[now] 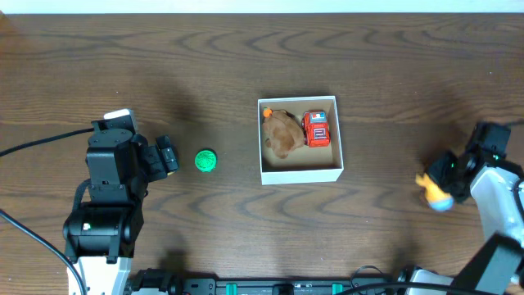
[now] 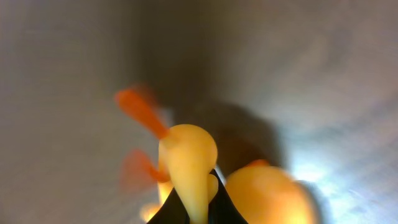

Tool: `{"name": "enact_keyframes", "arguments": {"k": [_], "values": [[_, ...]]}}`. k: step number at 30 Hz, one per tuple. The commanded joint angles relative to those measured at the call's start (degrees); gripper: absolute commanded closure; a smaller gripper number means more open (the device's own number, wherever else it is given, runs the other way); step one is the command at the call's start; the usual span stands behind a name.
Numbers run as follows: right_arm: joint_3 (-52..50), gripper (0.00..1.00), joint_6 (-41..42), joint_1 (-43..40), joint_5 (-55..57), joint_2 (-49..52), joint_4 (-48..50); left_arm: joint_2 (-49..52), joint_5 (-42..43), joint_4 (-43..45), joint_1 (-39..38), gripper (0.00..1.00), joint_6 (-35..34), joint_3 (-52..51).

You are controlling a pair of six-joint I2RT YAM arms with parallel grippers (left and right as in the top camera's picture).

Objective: Pack container
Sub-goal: 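Reach the right gripper to the orange rubber duck and grasp it, then place the orange duck into the box and withdraw the right gripper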

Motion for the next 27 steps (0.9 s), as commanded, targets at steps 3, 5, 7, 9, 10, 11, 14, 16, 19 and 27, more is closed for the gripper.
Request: {"name": "enact_keyframes", "arguments": {"k": [3,5,7,9,10,11,14,16,19,27], "values": [[10.9,0.99,-8.9,10.0,-10.2,-9.0,-0.7,0.0,-0.3,0.0,0.3,0.02,-0.3,1.4],[14.1,0.99,-11.1,15.4,-9.8,-10.8,-1.3,0.0,-0.3,0.0,0.3,0.02,-0.3,1.4],[16.4,0.99,-11.5,21.3,-8.8,-11.8,-1.5,0.0,-0.3,0.0,0.3,0.02,-0.3,1.4],[17.7,0.99,-11.5,27.7,-6.5,-12.2,-1.3,0.0,-0.3,0.0,0.3,0.02,-0.3,1.4],[18.0,0.99,-11.5,30.6,-5.6,-12.2,-1.0,0.0,-0.3,0.0,0.3,0.02,-0.3,1.4],[18.0,0.99,-11.5,34.3,-4.6,-12.1,-0.7,0.0,-0.3,0.0,0.3,0.02,-0.3,1.4],[17.9,0.99,-11.1,42.5,-1.0,-11.0,-0.6,0.0,-0.3,0.0,0.3,0.02,-0.3,1.4],[17.9,0.98,-9.7,47.3,1.7,-9.3,-0.5,0.0,-0.3,-0.2,0.3,0.02,-0.3,1.4],[17.9,0.97,-9.6,51.6,3.1,-6.4,-0.2,0.0,-0.3,-0.4,0.3,0.02,-0.3,1.4],[17.9,0.97,-8.7,55.1,3.3,4.5,0.1,0.0,-0.3,-0.4,0.3,0.02,-0.3,1.1]]}}
